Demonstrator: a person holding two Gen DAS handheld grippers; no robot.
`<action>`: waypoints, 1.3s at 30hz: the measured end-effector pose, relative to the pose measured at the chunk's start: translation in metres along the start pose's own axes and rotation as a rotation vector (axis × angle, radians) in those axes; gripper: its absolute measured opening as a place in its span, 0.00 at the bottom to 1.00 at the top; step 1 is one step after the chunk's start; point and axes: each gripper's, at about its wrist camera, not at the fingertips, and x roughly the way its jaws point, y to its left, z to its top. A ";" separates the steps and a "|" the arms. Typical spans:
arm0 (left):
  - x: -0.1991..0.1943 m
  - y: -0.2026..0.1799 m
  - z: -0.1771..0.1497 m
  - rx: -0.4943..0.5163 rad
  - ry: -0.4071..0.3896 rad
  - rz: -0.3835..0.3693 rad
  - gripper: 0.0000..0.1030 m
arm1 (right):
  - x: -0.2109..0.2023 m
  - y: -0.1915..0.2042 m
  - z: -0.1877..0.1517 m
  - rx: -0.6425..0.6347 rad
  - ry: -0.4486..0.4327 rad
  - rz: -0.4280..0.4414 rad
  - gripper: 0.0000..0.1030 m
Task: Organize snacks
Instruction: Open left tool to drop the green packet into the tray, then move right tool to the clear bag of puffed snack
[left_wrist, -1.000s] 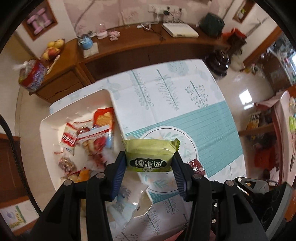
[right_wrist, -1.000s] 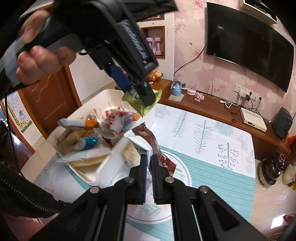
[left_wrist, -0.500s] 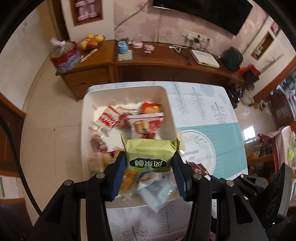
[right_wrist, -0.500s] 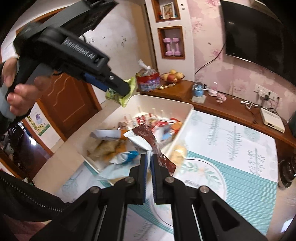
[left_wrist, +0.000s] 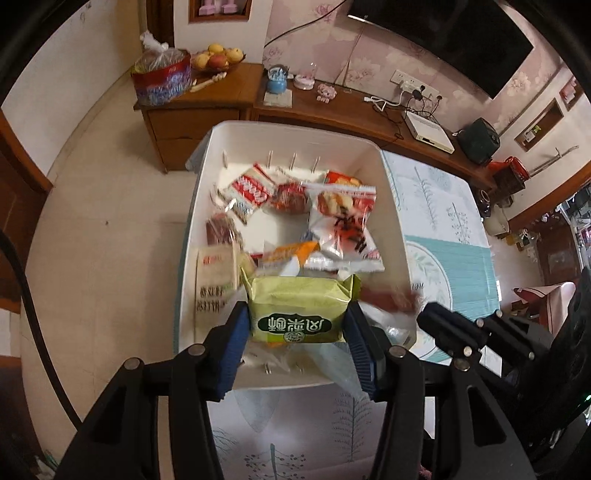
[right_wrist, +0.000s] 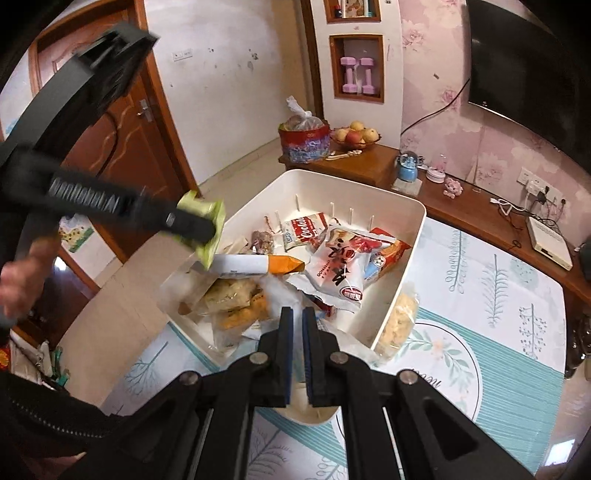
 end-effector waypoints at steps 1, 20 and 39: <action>0.003 0.001 -0.002 -0.008 0.005 -0.004 0.50 | 0.002 0.000 0.001 0.006 0.010 -0.003 0.05; -0.009 -0.005 -0.049 -0.151 -0.105 -0.081 0.68 | -0.025 -0.039 -0.015 0.126 0.050 -0.105 0.44; -0.015 -0.065 -0.073 -0.227 -0.156 0.016 0.68 | -0.029 -0.098 -0.029 -0.005 0.072 -0.042 0.52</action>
